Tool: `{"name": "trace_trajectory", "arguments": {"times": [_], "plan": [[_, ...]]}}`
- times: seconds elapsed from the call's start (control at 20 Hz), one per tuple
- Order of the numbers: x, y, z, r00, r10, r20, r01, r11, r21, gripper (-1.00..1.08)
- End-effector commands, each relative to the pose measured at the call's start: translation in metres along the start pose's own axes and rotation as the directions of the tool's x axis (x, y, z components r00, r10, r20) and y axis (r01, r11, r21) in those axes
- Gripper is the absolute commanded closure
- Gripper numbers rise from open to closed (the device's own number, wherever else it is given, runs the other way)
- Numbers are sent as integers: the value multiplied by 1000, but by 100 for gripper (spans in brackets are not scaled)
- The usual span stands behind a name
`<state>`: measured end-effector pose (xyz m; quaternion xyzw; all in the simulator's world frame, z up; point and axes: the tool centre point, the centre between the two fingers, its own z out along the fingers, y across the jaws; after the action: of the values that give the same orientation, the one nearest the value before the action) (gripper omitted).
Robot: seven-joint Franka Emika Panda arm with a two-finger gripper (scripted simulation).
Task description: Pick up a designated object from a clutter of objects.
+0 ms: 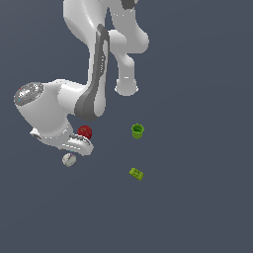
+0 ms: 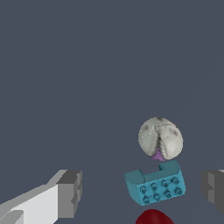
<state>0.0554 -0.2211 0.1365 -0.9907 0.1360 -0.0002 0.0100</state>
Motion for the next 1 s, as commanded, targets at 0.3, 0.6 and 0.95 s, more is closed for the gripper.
{"name": "trace_trajectory", "arguments": {"times": [0.3, 0.6, 0.95], "plan": [[6, 44, 40, 999, 49, -3, -49, 999, -17, -92], [6, 50, 46, 998, 56, -2, -56, 998, -19, -92], [6, 50, 65, 998, 56, -3, -57, 998, -19, -92]]}}
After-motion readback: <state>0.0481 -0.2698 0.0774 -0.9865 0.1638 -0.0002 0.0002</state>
